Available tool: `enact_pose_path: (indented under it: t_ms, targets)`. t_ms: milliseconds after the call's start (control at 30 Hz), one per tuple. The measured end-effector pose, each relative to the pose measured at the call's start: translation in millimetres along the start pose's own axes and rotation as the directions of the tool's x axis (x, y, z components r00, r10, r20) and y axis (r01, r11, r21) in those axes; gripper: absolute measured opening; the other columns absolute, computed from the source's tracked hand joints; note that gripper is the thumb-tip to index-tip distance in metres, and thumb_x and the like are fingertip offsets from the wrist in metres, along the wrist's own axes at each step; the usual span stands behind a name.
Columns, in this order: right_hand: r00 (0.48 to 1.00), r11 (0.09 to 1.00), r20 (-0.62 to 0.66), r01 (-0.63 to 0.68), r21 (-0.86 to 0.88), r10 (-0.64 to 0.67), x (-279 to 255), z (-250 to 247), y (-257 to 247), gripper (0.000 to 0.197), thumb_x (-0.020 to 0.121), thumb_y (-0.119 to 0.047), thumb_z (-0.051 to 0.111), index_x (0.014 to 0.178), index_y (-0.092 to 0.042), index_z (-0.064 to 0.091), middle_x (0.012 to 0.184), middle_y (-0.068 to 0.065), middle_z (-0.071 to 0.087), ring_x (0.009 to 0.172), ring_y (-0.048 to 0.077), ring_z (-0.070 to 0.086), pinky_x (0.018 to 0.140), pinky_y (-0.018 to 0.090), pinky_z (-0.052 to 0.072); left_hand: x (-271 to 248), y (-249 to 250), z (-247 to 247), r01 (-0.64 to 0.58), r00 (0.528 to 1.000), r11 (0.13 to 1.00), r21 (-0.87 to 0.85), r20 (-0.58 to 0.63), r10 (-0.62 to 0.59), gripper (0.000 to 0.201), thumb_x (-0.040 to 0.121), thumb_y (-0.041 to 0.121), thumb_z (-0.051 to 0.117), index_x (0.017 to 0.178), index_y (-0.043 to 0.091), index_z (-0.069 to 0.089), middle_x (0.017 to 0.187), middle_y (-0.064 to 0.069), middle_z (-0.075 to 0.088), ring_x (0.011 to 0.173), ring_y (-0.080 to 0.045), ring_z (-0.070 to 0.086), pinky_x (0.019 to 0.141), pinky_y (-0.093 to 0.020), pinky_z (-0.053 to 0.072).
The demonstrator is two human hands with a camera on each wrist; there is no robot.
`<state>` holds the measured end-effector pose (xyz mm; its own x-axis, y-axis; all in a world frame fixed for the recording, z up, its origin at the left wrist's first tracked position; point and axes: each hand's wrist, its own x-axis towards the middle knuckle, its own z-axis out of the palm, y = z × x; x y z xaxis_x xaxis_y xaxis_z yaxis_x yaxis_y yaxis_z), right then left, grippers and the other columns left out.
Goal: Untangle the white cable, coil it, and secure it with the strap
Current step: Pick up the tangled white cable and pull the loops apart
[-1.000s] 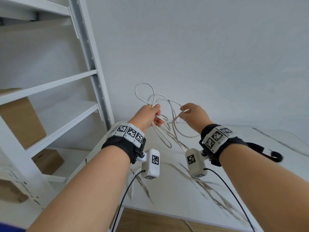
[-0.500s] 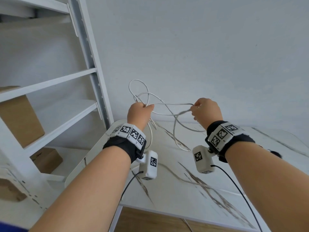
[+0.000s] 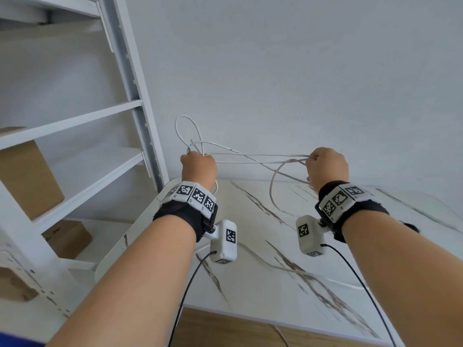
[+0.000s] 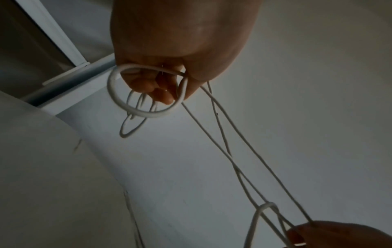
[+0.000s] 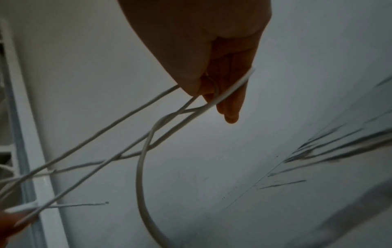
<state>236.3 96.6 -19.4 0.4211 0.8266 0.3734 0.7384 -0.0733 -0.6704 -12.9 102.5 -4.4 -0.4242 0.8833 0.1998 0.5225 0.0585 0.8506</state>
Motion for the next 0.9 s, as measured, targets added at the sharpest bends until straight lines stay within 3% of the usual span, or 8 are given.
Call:
enact_pose_path:
  t_ms: [200, 333, 400, 500, 567, 633, 767, 900]
  targets:
    - [0.961, 0.867, 0.062, -0.269, 0.42, 0.268, 9.6, -8.8, 19.5, 0.022, 0.088, -0.002, 0.045, 0.081, -0.005, 0.066, 0.076, 0.015, 0.068, 0.065, 0.033, 0.069, 0.073, 0.047, 0.061, 0.3, -6.0, -6.7, 0.073, 0.997, 0.993, 0.092, -0.031, -0.07, 0.043, 0.099, 0.022, 0.037, 0.135, -0.001, 0.041, 0.134, -0.021, 0.04, 0.109, -0.038, 0.055, 0.08, -0.038, 0.042]
    - [0.98, 0.94, 0.17, -0.151, 0.307, 0.102, 7.0, -8.9, 15.5, 0.03, 0.085, 0.004, 0.048, 0.083, -0.019, 0.068, 0.092, 0.01, 0.071, 0.067, 0.019, 0.058, 0.058, 0.027, 0.046, 3.0, -9.3, -0.4, 0.069, 0.997, 0.998, -0.009, 0.038, -0.069, 0.045, 0.081, 0.029, 0.044, 0.11, -0.003, 0.057, 0.116, -0.024, 0.059, 0.105, -0.043, 0.06, 0.088, -0.044, 0.053]
    - [0.96, 0.969, 0.279, -0.08, 0.235, 0.011, 2.9, -7.7, 12.5, 0.04, 0.084, 0.008, 0.04, 0.091, -0.018, 0.068, 0.101, 0.008, 0.068, 0.062, 0.014, 0.048, 0.05, 0.022, 0.039, 1.8, -9.8, 2.9, 0.074, 0.993, 0.997, -0.029, 0.09, -0.071, 0.043, 0.075, 0.026, 0.044, 0.103, -0.002, 0.06, 0.106, -0.023, 0.064, 0.092, -0.042, 0.065, 0.077, -0.039, 0.056]
    - [0.889, 0.988, 0.455, -0.016, 0.152, -0.056, -5.2, -10.8, 7.2, 0.047, 0.087, 0.01, 0.036, 0.099, -0.019, 0.07, 0.105, 0.003, 0.067, 0.054, 0.011, 0.038, 0.039, 0.013, 0.031, -7.2, -4.7, 2.3, 0.101, 0.986, 0.992, -0.079, 0.143, -0.089, 0.029, 0.077, 0.018, 0.053, 0.096, -0.001, 0.061, 0.089, -0.018, 0.068, 0.065, -0.034, 0.061, 0.061, -0.029, 0.044]
    - [0.849, 0.998, 0.524, 0.054, 0.046, -0.07, -8.8, -14.6, 5.1, 0.053, 0.091, 0.01, 0.033, 0.108, -0.02, 0.072, 0.105, -0.002, 0.061, 0.067, 0.011, 0.05, 0.056, 0.017, 0.045, -12.5, -2.6, 3.9, 0.137, 0.977, 0.985, -0.104, 0.179, -0.117, 0.026, 0.076, 0.022, 0.059, 0.091, 0.001, 0.06, 0.076, -0.016, 0.067, 0.054, -0.027, 0.053, 0.059, -0.029, 0.042]
    - [0.809, 0.997, 0.584, 0.072, 0.01, -0.064, -11.7, -18.4, 4.1, 0.055, 0.091, 0.009, 0.032, 0.115, -0.021, 0.071, 0.111, -0.005, 0.063, 0.1, 0.014, 0.06, 0.085, 0.025, 0.048, -15.1, -2.4, 7.1, 0.13, 0.976, 0.985, -0.115, 0.188, -0.107, 0.029, 0.077, 0.028, 0.059, 0.09, 0.002, 0.059, 0.072, -0.014, 0.067, 0.053, -0.026, 0.053, 0.059, -0.03, 0.044]
    - [0.71, 0.999, 0.704, -0.05, 0.013, 0.027, -15.6, -25.6, 1.8, 0.052, 0.093, 0.008, 0.031, 0.12, -0.019, 0.067, 0.117, 0.006, 0.069, 0.109, 0.022, 0.065, 0.076, 0.021, 0.051, -12.5, -3.6, 17.5, 0.132, 0.975, 0.984, -0.122, 0.197, -0.107, 0.05, 0.078, 0.046, 0.051, 0.102, 0.003, 0.062, 0.092, -0.02, 0.07, 0.069, -0.033, 0.063, 0.08, -0.041, 0.055]
    - [0.683, 0.99, 0.717, -0.121, -0.078, 0.14, -18.0, -27.3, -6.4, 0.049, 0.097, 0.0, 0.024, 0.12, -0.018, 0.063, 0.11, 0.015, 0.069, 0.098, 0.033, 0.07, 0.092, 0.044, 0.055, -6.5, -7.6, 26.2, 0.095, 0.971, 0.993, -0.064, 0.224, -0.078, 0.053, 0.081, 0.045, 0.039, 0.109, 0.005, 0.06, 0.104, -0.024, 0.066, 0.095, -0.041, 0.066, 0.086, -0.049, 0.056]
